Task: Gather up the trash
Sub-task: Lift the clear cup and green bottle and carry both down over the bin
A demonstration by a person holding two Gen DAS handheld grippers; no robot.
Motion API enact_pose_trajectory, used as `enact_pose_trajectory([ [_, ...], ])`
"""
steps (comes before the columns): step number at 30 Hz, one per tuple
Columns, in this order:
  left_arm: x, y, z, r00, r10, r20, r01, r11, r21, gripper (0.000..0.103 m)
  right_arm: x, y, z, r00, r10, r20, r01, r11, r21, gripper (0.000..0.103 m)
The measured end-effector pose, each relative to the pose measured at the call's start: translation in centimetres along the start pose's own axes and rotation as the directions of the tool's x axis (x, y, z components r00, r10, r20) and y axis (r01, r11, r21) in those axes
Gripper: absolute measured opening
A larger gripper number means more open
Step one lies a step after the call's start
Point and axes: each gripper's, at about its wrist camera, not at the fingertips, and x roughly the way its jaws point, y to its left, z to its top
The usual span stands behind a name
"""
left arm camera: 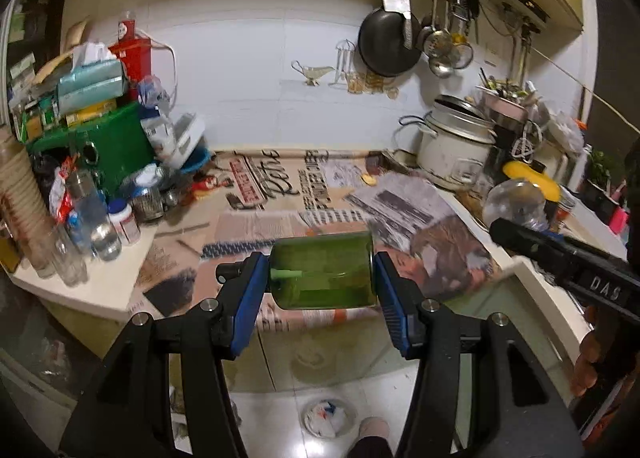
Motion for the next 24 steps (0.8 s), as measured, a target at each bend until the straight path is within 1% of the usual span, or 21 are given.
enact_pose_trajectory([
  [5,-0.8,-0.6,-1.9,0.998,-0.048,-0.038,0.047,0.998,-0.028,0.054,-1.3,0.4,-1.7,0.998,-0.035,-0.060,0.035,0.999,-0.003,0.046],
  [9,1.0,-1.5,-4.3,0.993,-0.068,-0.100,0.062,0.996,-0.058,0.054,-1.1,-0.6,-3.7,0.994,-0.044,-0.100,0.044,0.999,-0.001,0.046],
  [12,3.6,-2.1,-6.6,0.985,-0.066,-0.162,0.055,0.996,-0.070,0.054,0.1,-2.3,-5.7,0.989,-0.054,-0.141,0.055,0.998,0.007,0.046],
  [14,5.9,-2.6,-8.6,0.976,-0.062,-0.210,0.047,0.996,-0.074,0.054,1.2,-3.7,-7.3,0.983,-0.067,-0.170,0.070,0.998,0.011,0.046],
  [17,9.0,-2.8,-11.7,0.962,-0.070,-0.263,0.045,0.994,-0.100,0.054,3.7,-6.1,-10.2,0.970,-0.077,-0.232,0.083,0.996,0.019,0.046],
  [20,12.9,-2.6,-15.6,0.949,-0.072,-0.306,0.032,0.991,-0.131,0.054,6.9,-8.5,-13.6,0.952,-0.087,-0.292,0.097,0.995,0.023,0.046],
  [24,19.0,-1.6,-21.9,0.927,-0.065,-0.370,0.000,0.985,-0.173,0.054,12.0,-11.6,-18.8,0.926,-0.083,-0.369,0.100,0.995,0.027,0.046],
])
